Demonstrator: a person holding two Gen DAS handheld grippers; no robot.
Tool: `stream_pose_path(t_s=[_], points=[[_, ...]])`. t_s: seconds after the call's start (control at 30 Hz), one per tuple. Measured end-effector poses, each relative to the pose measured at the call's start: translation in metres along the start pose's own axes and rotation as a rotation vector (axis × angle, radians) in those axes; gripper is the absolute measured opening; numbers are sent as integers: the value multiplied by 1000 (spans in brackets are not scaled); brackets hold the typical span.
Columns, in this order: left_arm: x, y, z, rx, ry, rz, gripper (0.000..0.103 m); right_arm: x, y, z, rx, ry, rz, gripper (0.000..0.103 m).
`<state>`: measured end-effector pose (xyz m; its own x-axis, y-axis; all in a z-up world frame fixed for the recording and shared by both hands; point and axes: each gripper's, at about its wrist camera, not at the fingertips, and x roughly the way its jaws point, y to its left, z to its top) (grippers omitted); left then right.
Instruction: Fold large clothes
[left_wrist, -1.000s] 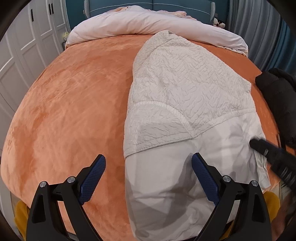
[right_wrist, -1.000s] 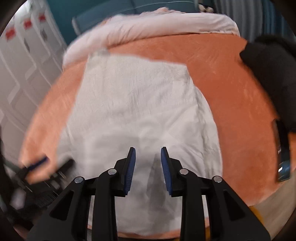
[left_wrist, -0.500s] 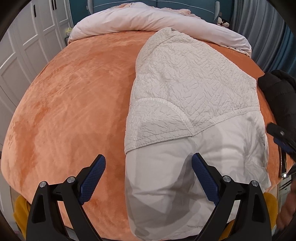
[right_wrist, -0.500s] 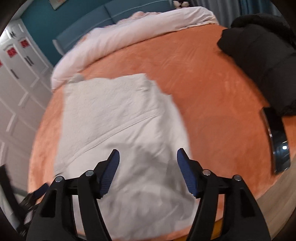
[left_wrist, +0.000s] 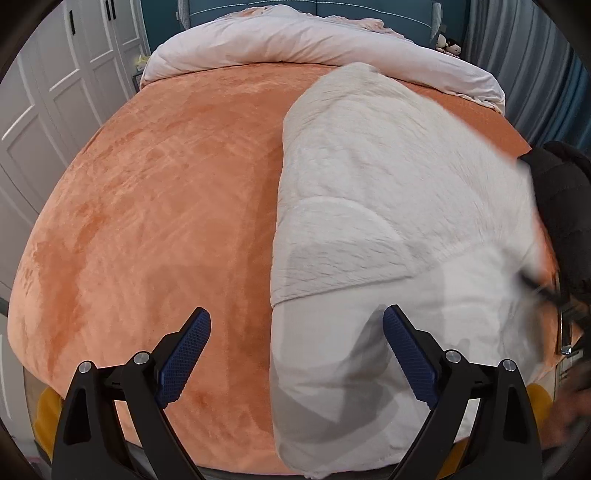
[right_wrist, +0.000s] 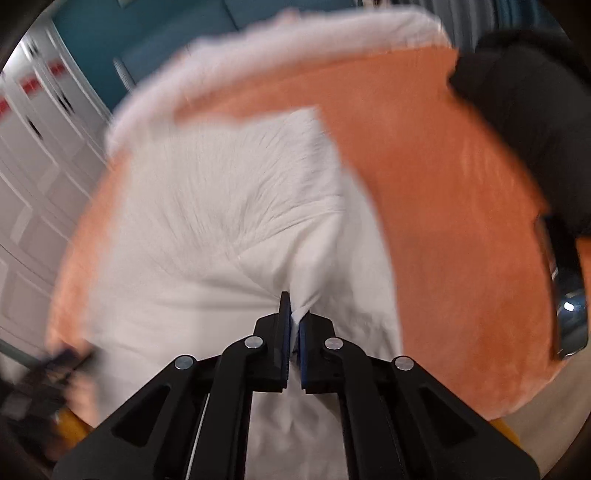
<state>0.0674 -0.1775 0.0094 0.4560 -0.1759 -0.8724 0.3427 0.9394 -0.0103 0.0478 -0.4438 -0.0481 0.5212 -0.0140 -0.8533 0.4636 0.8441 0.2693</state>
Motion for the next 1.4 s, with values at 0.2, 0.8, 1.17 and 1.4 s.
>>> stream_pose_path(t_s=[0.2,0.8,1.17,1.4], points=[[1,-11,-1,46,-12,41,96,5,17,6,-66,8,-64,8],[26,-20,52,-29,24,-48,98,17,-20,43,92,42,9,82],[56,-26,59,-62,-19,-133,98,58,-53,31,249,99,215,94],[60,-18,58,-78,-46,-168,98,64,-53,30,230,76,279,92]])
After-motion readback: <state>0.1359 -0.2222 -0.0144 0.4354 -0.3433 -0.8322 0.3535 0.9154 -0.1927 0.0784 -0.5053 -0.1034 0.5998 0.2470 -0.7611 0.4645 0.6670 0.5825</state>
